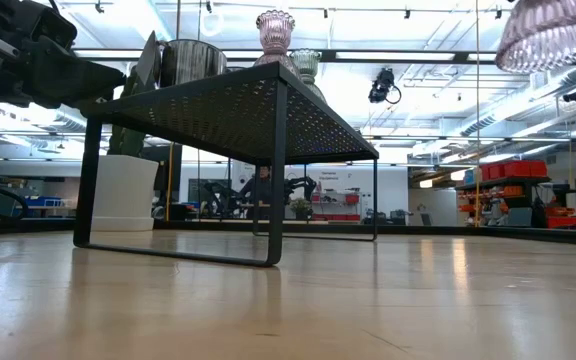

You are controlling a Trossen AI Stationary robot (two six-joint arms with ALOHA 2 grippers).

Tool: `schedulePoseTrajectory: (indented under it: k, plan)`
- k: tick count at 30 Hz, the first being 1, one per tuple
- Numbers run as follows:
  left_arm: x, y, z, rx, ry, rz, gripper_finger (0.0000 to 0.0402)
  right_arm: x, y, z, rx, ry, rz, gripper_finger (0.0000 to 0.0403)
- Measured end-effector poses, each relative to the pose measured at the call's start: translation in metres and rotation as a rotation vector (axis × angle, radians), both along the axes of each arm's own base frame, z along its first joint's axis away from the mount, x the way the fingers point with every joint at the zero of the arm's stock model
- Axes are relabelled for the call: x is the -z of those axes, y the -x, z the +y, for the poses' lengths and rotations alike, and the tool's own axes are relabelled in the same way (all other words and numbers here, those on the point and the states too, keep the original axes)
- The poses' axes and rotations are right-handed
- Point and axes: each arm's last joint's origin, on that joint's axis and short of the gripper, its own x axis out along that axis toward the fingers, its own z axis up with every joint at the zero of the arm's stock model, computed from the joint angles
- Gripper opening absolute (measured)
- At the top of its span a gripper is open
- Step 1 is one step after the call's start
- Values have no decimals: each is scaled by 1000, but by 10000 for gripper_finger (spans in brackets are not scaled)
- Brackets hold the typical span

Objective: Pick & Place candle stick holders
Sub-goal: Put the purple candle holder on the shelf

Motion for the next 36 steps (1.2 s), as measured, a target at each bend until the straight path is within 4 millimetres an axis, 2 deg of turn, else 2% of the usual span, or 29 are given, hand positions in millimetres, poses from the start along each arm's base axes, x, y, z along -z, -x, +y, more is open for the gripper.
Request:
schedulePoseTrajectory:
  k: [11,18,28,36]
  plan:
    - [0,0,0,0,0,0,34,-27,0,-20,67,-46,-14,171]
    - [0,0,0,0,0,0,34,-37,0,-30,101,-89,-15,171]
    - [0,0,0,0,0,0,34,-38,-4,-47,136,-73,-9,171]
    - [0,0,0,0,0,0,34,-33,-16,-68,161,-47,-5,171]
